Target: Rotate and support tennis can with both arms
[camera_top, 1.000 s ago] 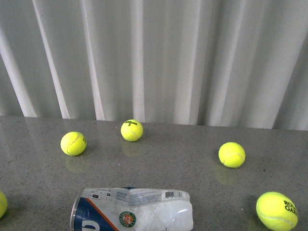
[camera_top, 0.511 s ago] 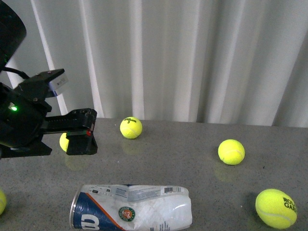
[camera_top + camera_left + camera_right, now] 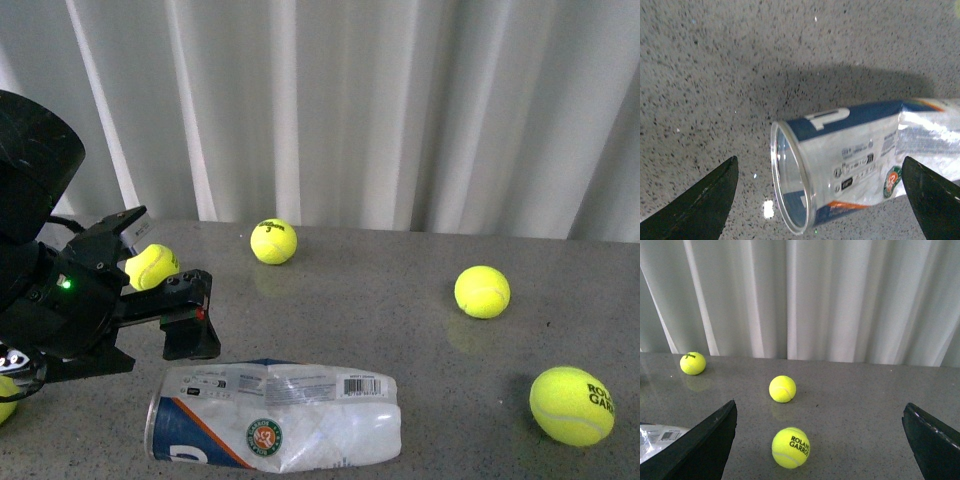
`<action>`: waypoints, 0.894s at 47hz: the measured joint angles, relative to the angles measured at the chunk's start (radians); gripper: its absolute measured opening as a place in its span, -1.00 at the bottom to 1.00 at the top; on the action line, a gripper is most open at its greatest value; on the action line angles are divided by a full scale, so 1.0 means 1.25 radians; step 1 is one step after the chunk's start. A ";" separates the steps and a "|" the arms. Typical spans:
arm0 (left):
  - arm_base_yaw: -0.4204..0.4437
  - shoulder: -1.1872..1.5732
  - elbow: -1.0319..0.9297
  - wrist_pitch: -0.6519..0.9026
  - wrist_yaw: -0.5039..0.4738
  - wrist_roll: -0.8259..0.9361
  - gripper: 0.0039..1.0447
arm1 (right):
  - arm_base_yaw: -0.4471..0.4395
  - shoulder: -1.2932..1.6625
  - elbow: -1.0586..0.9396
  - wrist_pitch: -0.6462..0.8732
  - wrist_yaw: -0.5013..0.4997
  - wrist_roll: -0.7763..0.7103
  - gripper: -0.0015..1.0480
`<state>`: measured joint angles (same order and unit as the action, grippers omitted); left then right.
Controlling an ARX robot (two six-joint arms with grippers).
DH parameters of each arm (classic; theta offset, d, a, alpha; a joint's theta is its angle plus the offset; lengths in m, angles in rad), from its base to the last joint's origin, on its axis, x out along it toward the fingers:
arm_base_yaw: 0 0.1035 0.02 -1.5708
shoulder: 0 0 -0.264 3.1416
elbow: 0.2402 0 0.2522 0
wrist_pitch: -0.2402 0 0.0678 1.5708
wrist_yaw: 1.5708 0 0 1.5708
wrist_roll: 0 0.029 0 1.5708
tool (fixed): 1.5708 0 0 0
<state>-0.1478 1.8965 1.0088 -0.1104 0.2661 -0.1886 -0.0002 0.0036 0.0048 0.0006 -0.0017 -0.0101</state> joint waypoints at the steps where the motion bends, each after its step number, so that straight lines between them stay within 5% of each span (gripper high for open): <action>1: -0.001 0.002 -0.005 -0.005 0.009 -0.005 0.88 | 0.000 0.000 0.000 0.000 0.000 0.000 0.87; 30: -0.053 0.031 -0.069 0.099 0.104 -0.133 0.87 | 0.000 0.000 0.000 0.000 0.000 0.000 0.87; 42: -0.052 0.038 -0.073 0.086 0.089 -0.137 0.10 | 0.000 0.000 0.000 0.000 0.000 0.000 0.87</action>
<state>-0.2131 1.9434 0.9173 -0.0032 0.3771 -0.3595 -0.0002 0.0036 0.0048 0.0006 -0.0017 -0.0101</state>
